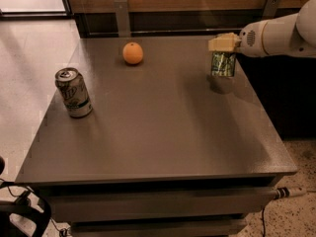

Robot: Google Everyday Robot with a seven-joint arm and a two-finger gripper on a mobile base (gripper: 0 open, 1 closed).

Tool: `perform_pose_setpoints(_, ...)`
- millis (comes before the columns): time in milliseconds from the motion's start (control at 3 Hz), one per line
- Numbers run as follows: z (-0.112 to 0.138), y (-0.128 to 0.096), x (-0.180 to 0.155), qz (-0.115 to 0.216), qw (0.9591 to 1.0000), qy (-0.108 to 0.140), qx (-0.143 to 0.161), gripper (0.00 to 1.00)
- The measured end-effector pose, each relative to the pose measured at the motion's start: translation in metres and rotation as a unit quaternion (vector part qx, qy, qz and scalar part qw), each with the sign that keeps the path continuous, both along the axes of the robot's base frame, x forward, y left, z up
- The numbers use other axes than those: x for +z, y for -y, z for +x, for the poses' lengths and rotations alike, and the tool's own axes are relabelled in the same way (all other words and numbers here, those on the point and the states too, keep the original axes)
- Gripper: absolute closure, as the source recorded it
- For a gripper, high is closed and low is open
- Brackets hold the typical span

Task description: Place green can upright

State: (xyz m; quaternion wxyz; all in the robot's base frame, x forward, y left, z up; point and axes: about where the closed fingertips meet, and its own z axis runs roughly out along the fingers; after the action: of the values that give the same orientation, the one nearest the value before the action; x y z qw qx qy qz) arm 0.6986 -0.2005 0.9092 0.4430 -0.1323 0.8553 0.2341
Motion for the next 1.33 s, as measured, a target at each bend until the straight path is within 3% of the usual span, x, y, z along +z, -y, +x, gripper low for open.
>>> perform_pose_setpoints(333,-0.001,0.002,0.010,0.011,0.9983,0.053,0.021,1.00)
perform_pose_setpoints(667,-0.001,0.002,0.010,0.012,0.9984,0.052,0.021,1.00)
perform_pose_setpoints(1000,0.009,0.002,0.016,0.005,0.9966,0.069,0.045,1.00)
perform_pose_setpoints(1333,0.022,0.006,0.028,-0.008,0.9918,0.100,0.079,1.00)
